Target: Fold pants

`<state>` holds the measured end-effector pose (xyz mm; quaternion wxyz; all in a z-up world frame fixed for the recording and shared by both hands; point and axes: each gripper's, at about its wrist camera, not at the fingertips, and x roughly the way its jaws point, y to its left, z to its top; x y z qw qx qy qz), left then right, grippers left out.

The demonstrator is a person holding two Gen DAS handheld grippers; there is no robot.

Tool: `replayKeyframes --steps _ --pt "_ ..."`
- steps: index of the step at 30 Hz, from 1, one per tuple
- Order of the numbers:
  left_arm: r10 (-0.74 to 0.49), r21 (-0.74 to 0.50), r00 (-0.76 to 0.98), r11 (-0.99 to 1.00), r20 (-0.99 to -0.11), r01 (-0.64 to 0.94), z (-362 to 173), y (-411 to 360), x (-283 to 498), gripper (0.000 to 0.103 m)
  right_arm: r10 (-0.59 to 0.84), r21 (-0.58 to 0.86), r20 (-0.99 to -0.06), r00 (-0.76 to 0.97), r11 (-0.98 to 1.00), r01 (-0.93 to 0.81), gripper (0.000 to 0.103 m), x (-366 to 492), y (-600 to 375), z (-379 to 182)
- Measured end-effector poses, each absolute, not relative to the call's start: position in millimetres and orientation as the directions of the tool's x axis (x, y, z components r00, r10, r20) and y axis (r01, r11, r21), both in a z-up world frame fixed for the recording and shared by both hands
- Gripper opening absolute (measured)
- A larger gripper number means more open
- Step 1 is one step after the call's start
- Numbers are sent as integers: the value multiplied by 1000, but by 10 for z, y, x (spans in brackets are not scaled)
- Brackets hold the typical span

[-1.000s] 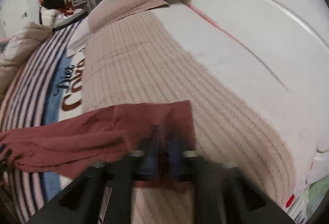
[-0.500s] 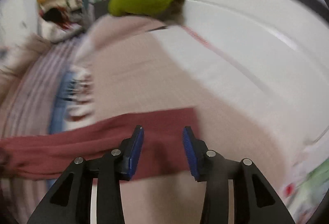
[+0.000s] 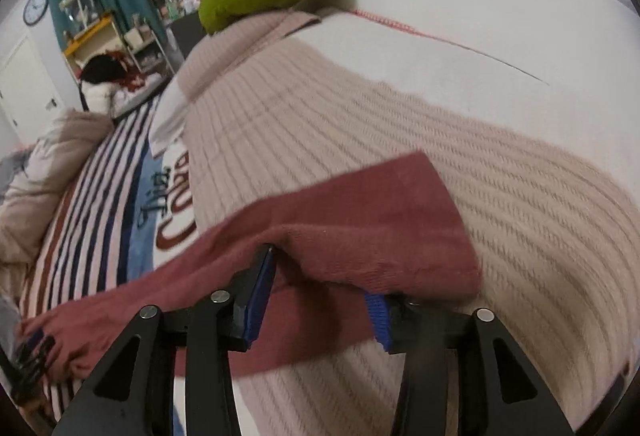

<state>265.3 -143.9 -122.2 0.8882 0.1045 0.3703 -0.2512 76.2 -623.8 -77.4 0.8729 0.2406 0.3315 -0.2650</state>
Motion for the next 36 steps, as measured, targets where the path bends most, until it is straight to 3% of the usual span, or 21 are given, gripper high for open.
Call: replayKeyframes --steps 5,6,7,9,13,22,29,30,33,36 --pt "-364 8 601 851 -712 525 -1237 -1453 2648 67 -345 249 -681 645 719 648 39 772 -6307 -769" --pt "-363 9 602 851 -711 525 -1239 -1452 2647 68 -367 229 -682 633 715 661 33 784 -6310 -768" --pt "-363 10 603 851 -710 524 -1238 -1451 2647 67 -391 201 -685 614 709 676 18 787 -6298 -758" --pt "-364 9 605 852 -708 524 -1229 -1445 2646 67 -388 195 -685 617 718 668 7 811 -6309 -741" --pt "-362 15 611 852 -704 523 -1211 -1438 2645 68 -409 148 -680 609 737 660 2 807 -6249 -659" --pt "-370 13 609 848 -702 530 -1151 -1394 2657 67 -446 110 -678 585 725 680 2 550 -6251 -408" --pt "-399 14 584 818 -707 575 -1117 -1420 2605 68 -423 29 -759 494 737 675 3 588 -6202 -525" --pt "-398 17 584 817 -707 577 -1108 -1420 2598 68 -421 18 -770 480 737 676 6 583 -6181 -538" --pt "-428 -2 542 787 -723 618 -1075 -1436 2555 70 -417 49 -762 495 725 687 31 450 -6042 -484" --pt "-493 -43 477 727 -728 685 -1068 -1540 2437 73 -328 141 -748 577 771 621 31 391 -5811 -440"
